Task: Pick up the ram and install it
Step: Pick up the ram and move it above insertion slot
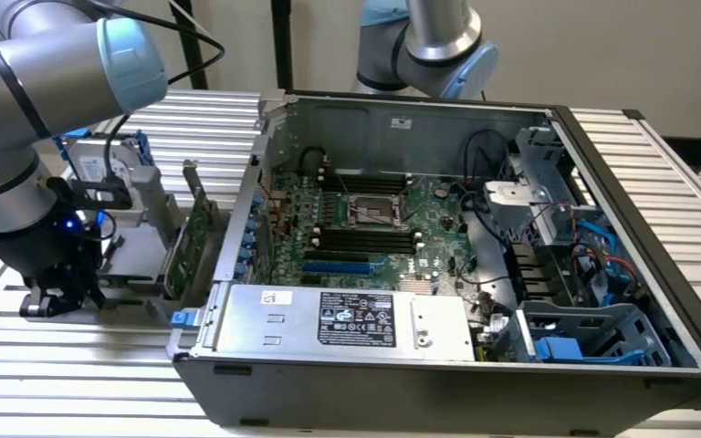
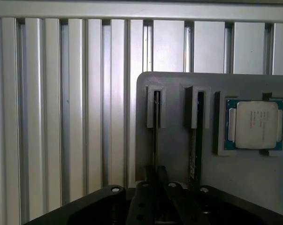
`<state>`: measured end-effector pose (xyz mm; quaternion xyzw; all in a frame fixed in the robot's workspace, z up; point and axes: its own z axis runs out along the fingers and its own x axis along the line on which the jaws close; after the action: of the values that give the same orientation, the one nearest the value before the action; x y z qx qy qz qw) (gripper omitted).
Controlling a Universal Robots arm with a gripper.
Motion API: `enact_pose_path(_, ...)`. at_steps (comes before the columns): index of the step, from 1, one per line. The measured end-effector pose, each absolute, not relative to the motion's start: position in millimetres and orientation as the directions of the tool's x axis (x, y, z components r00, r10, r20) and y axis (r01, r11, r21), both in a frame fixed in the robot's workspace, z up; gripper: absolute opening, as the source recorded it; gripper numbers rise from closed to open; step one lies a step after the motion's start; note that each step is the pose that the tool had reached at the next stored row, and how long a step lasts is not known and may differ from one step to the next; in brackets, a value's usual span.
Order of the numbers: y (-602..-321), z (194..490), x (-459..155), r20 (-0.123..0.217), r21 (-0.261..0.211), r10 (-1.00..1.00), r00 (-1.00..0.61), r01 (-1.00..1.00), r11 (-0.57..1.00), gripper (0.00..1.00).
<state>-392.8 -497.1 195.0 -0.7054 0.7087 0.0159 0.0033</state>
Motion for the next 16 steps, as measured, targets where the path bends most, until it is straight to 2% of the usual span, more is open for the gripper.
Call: enact_pose_path(16, -497.1, 195.0, -392.7, -0.027, 0.018, -0.999, -0.024, -1.0, 0.024, 0.0)
